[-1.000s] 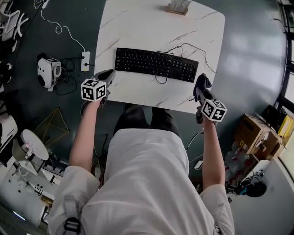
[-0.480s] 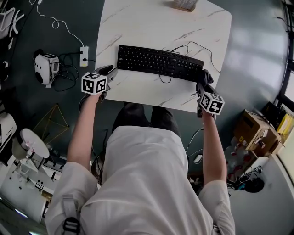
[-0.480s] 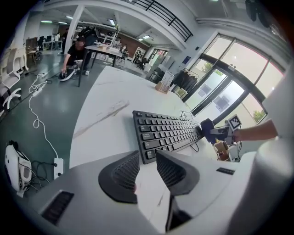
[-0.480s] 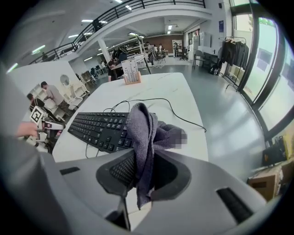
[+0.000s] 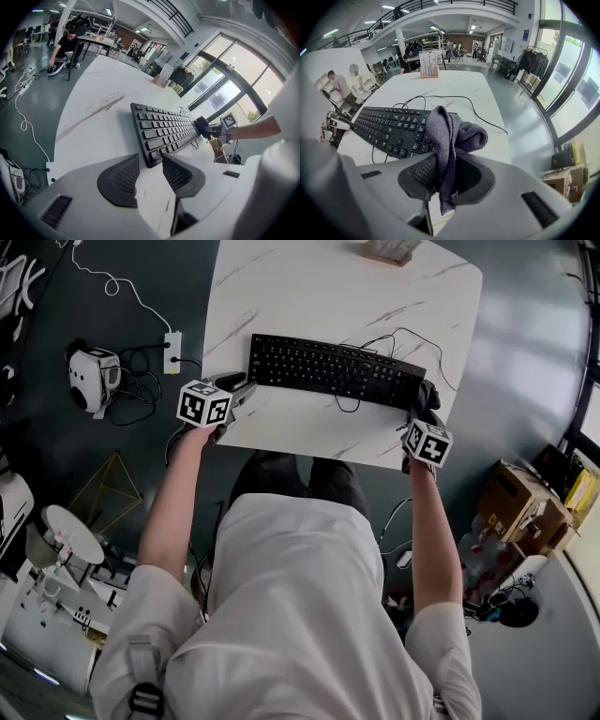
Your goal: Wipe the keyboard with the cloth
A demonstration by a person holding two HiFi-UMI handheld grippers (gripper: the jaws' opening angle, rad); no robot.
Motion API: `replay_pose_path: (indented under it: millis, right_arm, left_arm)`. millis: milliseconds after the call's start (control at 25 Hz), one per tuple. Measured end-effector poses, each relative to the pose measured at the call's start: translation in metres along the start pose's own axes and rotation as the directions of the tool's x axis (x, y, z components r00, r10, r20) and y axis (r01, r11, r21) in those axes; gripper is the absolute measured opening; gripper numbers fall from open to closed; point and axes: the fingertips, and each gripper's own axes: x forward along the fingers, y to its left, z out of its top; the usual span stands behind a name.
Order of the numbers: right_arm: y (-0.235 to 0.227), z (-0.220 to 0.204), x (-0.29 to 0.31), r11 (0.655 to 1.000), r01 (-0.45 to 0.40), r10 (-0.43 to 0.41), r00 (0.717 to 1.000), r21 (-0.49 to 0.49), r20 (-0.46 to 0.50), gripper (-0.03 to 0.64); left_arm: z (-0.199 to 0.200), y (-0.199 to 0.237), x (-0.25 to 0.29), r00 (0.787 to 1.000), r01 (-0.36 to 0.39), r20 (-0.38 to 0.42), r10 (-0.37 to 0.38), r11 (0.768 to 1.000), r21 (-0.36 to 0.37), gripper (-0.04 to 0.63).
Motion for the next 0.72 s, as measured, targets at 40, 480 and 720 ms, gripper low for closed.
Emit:
replay_pose_path:
  millis: [40,480,720]
  right_arm:
    - [0.001,0.000,0.000,1.000,0.005,-0.005,1.000,0.006,0.000,0.092]
    - [0.055,0.011,0.003,1.000,0.004,-0.004,1.000,-0.003,0.012,0.094]
    - [0.150,0.023,0.009,0.986,-0.140,0.143,0.989,-0.093,0.028,0.094]
  left_arm:
    - [-0.001,-0.001,0.002,1.000,0.010,-0.008,-0.010,1.000,0.006,0.146]
    - [-0.005,-0.009,0.008,0.995,0.078,-0.073,-0.073,0.995,0.066,0.158]
    - [-0.005,-0.009,0.007,0.993,0.092,-0.079,-0.086,0.993,0.070,0.160]
